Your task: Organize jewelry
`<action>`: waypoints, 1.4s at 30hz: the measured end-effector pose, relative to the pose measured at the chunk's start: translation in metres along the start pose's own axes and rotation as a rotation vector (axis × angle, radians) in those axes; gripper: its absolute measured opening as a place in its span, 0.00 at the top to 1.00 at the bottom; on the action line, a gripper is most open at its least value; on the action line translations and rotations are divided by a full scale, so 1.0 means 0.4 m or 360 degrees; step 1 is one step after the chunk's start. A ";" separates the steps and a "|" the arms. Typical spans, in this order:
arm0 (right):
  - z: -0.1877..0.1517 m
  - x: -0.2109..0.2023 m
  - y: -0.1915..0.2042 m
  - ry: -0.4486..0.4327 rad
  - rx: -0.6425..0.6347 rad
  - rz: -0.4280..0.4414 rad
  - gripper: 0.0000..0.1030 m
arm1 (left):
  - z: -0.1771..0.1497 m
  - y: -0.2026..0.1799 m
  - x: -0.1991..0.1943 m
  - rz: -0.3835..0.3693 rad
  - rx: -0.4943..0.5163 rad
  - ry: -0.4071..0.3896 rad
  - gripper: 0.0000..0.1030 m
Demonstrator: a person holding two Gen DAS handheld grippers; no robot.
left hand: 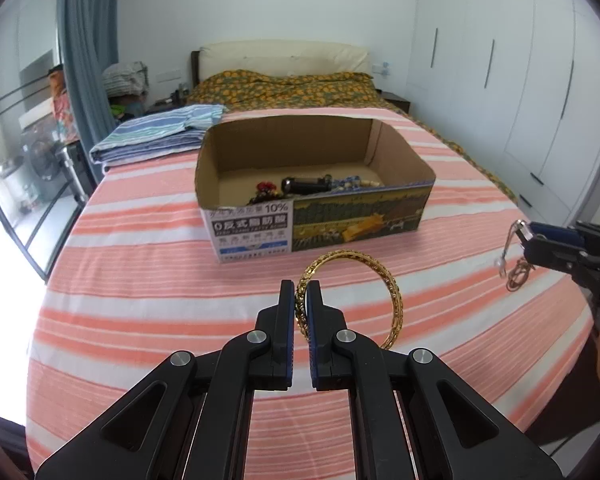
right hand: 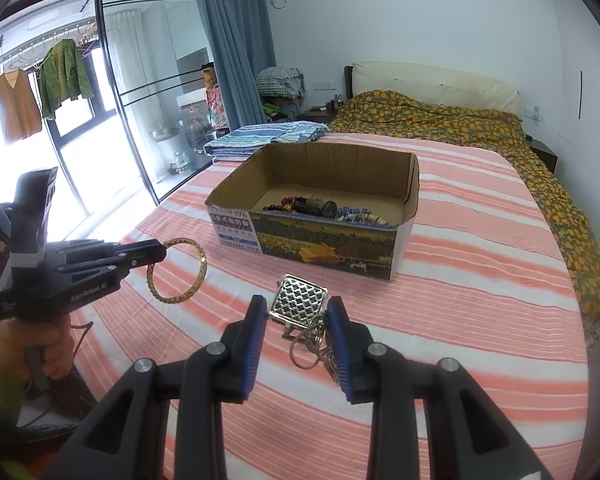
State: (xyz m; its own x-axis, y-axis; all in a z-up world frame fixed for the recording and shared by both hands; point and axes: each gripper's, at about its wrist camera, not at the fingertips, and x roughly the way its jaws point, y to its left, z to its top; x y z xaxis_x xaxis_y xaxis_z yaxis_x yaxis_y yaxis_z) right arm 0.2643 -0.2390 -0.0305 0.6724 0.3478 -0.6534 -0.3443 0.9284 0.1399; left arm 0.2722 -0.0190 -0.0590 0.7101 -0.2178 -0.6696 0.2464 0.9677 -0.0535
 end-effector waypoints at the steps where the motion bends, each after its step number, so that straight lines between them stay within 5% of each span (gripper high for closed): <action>1: 0.010 0.004 -0.005 -0.0005 0.0013 0.0011 0.69 | 0.007 0.002 -0.002 -0.0015 -0.0002 -0.0001 0.96; 11: 0.199 0.075 -0.045 -0.0094 0.0057 0.0111 0.69 | 0.208 0.084 0.005 -0.0138 -0.0118 -0.0086 0.96; 22: 0.347 0.381 -0.153 0.0069 0.0079 0.0005 0.69 | 0.374 0.116 0.303 -0.0082 -0.0142 0.0052 0.96; 25: 0.347 0.445 -0.167 0.0141 0.0079 -0.0043 0.58 | 0.367 0.106 0.362 -0.0051 -0.0110 0.0087 0.93; 26: 0.344 0.460 -0.173 0.0141 0.0088 -0.0066 0.35 | 0.364 0.105 0.371 -0.0037 -0.0102 0.0090 0.83; 27: 0.343 0.466 -0.180 0.0122 0.0094 -0.0093 0.24 | 0.359 0.105 0.378 -0.0020 -0.0098 0.0091 0.61; 29: 0.341 0.459 -0.188 0.0054 0.0080 -0.0177 0.24 | 0.346 0.108 0.373 0.0021 -0.0112 0.0056 0.30; 35: 0.335 0.380 -0.164 -0.0057 -0.0017 -0.0298 0.23 | 0.324 0.107 0.304 0.0136 -0.0098 -0.0080 0.11; 38: 0.320 0.275 -0.124 -0.0265 -0.0035 -0.0372 0.23 | 0.323 0.087 0.243 0.0268 -0.0068 -0.0192 0.01; 42: 0.303 0.160 -0.098 -0.0476 0.0116 -0.0425 0.08 | 0.320 0.049 0.144 0.0416 -0.0036 -0.0339 0.00</action>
State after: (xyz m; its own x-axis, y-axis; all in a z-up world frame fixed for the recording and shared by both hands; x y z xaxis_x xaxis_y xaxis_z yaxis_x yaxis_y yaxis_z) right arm 0.4004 -0.2373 0.0125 0.8965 0.1059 -0.4301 -0.0915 0.9943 0.0542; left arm 0.4024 -0.0288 -0.0036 0.8697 0.0187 -0.4932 0.0250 0.9963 0.0818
